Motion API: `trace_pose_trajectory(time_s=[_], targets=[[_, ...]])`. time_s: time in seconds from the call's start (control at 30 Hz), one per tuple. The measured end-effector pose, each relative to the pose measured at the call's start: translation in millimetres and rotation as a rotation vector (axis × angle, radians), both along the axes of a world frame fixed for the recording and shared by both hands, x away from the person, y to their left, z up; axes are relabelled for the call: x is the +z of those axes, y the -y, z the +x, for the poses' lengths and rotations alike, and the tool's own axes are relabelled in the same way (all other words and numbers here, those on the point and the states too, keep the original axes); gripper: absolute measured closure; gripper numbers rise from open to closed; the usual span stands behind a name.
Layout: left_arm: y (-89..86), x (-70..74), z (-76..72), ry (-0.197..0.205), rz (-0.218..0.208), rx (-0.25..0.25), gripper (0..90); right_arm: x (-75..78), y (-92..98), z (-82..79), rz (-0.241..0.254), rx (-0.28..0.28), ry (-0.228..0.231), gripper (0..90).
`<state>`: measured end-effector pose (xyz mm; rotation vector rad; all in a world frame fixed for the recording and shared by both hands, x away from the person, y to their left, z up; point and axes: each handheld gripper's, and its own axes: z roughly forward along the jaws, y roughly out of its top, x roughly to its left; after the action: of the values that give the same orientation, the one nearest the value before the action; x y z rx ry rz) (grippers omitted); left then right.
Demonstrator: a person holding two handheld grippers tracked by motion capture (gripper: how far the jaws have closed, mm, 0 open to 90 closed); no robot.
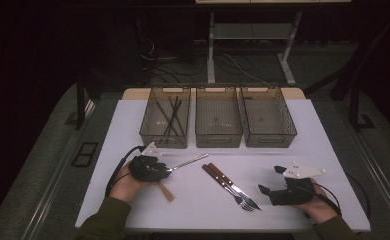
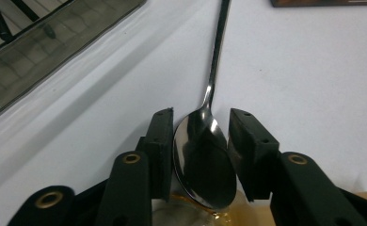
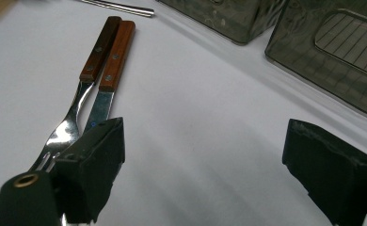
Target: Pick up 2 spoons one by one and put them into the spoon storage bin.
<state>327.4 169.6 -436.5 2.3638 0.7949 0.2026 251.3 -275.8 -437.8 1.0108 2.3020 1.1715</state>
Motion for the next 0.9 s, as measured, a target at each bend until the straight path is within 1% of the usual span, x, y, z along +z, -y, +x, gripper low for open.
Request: trace_pose_trajectory(time_s=[0.07,0.2,0.3,0.4,0.43,0.53,0.6,0.63,0.73,0.8,0.9], targets=[[-0.1,0.4,0.2,0.008,0.005,0.0,64.3,0.0,-0.1,-0.1,-0.001,0.0,0.0,13.6],[0.0,1.2,-0.6,0.008,0.001,0.013,68.5,0.0,-0.1,-0.1,-0.003,0.002,0.002,13.6],[-0.1,2.6,-1.0,0.018,0.01,0.008,72.0,0.1,-0.1,-0.1,-0.002,0.002,0.001,13.5],[-0.1,4.1,-1.5,0.027,0.002,0.01,76.3,0.0,-0.2,-0.1,-0.004,0.002,0.002,13.5],[-0.5,4.7,-1.5,0.027,0.003,0.005,77.5,0.1,-0.2,-0.1,-0.004,0.002,0.002,13.5],[-0.8,6.0,-2.2,0.023,-0.013,0.006,80.9,0.0,-0.2,-0.1,-0.004,0.002,0.002,13.5],[-1.7,7.0,-1.7,0.02,-0.025,-0.005,83.5,0.0,-0.2,-0.1,-0.004,0.002,0.002,13.6],[-1.3,7.3,-2.4,0.017,-0.027,-0.001,84.4,0.1,-0.2,-0.1,-0.004,0.002,0.002,13.6],[-0.6,7.7,-2.4,0.016,-0.035,-0.006,85.8,0.0,-0.2,-0.1,-0.004,0.003,0.002,13.6],[-0.2,8.3,-2.4,0.017,-0.033,-0.01,86.4,0.1,-0.2,-0.1,-0.004,0.003,0.002,13.5],[-0.6,8.3,-1.8,0.008,-0.042,-0.001,86.6,0.2,0.0,-0.2,-0.003,0.002,0.001,13.6]])
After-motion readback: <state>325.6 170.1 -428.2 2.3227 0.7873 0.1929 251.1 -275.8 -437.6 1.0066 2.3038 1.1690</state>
